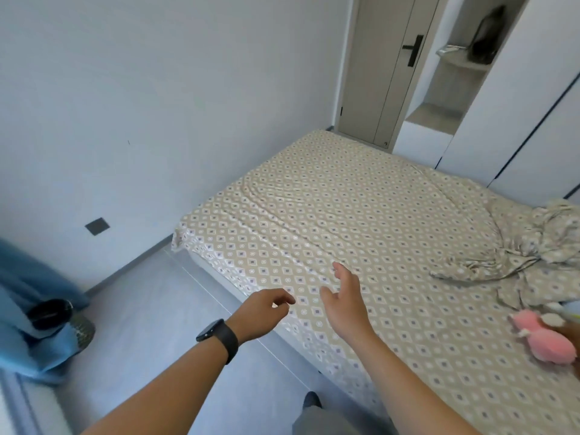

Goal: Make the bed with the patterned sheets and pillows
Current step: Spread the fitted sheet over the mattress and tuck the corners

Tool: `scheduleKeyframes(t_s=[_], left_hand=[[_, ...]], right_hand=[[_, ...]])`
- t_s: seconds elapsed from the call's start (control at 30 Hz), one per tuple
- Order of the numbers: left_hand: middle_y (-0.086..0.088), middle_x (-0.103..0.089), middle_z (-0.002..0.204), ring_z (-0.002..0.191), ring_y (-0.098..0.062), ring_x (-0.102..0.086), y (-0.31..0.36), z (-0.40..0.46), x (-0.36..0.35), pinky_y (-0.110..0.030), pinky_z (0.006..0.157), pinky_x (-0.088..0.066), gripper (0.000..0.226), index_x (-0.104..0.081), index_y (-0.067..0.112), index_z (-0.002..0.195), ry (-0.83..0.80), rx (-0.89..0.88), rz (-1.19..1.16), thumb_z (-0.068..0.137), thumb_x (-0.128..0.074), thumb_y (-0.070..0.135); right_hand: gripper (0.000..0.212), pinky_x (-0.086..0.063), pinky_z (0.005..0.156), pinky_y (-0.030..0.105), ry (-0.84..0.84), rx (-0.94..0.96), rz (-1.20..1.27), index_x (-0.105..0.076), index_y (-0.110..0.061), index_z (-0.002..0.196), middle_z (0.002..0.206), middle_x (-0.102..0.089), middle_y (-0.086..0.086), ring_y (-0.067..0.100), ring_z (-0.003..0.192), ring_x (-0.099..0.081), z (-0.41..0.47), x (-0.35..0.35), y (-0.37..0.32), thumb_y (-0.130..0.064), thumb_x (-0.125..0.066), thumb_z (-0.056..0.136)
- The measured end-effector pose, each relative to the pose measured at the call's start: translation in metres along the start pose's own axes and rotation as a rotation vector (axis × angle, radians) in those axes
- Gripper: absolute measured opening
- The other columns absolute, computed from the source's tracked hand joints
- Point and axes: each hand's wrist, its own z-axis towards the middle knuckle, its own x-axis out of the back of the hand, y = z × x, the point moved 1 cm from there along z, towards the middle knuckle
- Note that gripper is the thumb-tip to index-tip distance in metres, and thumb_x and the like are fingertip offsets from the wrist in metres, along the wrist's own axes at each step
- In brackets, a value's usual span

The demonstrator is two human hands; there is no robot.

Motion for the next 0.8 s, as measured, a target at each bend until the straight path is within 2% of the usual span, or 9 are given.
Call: scheduleKeyframes(t_s=[0.1,0.23,0.33,0.47,0.63,0.8], left_hand=[[0.022,-0.065,0.111,0.091,0.007,-0.059,-0.029,0.003,0.036,-0.009,0.077,-0.041,0.023,-0.070,0.034,0.112,0.031,-0.001,0.020,0.099,-0.052,0.026],[0.020,-0.064,0.112,0.093,0.007,-0.058,-0.074,0.022,0.077,-0.006,0.079,-0.040,0.023,-0.067,0.036,0.116,-0.018,0.022,0.113,0.101,-0.052,0.030],[0.019,-0.064,0.117,0.095,0.002,-0.060,-0.097,0.044,0.114,-0.008,0.084,-0.041,0.026,-0.067,0.036,0.121,-0.061,0.034,0.192,0.101,-0.051,0.032],[0.013,-0.065,0.122,0.098,-0.002,-0.058,-0.116,0.077,0.182,-0.018,0.095,-0.045,0.029,-0.067,0.032,0.124,-0.069,0.049,0.268,0.100,-0.050,0.029],[0.018,-0.066,0.115,0.093,0.004,-0.059,-0.140,0.126,0.264,-0.011,0.088,-0.043,0.026,-0.068,0.033,0.119,0.044,0.018,0.225,0.100,-0.052,0.028],[0.021,-0.066,0.112,0.093,0.007,-0.060,-0.185,0.168,0.317,-0.007,0.087,-0.044,0.023,-0.067,0.038,0.115,-0.005,-0.036,0.182,0.099,-0.053,0.029]], right_hand=[[0.055,-0.045,0.079,0.025,-0.056,0.023,-0.057,-0.029,-0.035,0.151,0.152,-0.029,-0.013,0.005,0.093,-0.061,0.024,-0.037,-0.027,-0.029,-0.050,0.101],[0.052,-0.049,0.080,0.029,-0.108,0.082,-0.108,-0.031,-0.036,0.149,0.151,-0.028,-0.014,0.004,0.086,-0.062,0.061,-0.087,-0.051,-0.031,-0.050,0.101],[0.052,-0.045,0.079,0.028,-0.130,0.099,-0.119,-0.032,-0.035,0.150,0.151,-0.028,-0.013,0.002,0.084,-0.061,0.095,-0.123,-0.069,-0.030,-0.050,0.101],[0.053,-0.049,0.079,0.033,-0.192,0.069,-0.164,-0.030,-0.035,0.149,0.151,-0.026,-0.012,0.005,0.080,-0.062,0.145,-0.172,-0.102,-0.032,-0.049,0.100],[0.048,-0.055,0.077,0.038,-0.204,0.141,-0.240,-0.036,-0.033,0.146,0.149,-0.026,-0.012,0.010,0.070,-0.063,0.214,-0.212,-0.158,-0.030,-0.049,0.100],[0.045,-0.056,0.077,0.039,-0.176,0.139,-0.276,-0.039,-0.034,0.144,0.144,-0.028,-0.017,0.009,0.072,-0.064,0.259,-0.261,-0.192,-0.032,-0.049,0.101]])
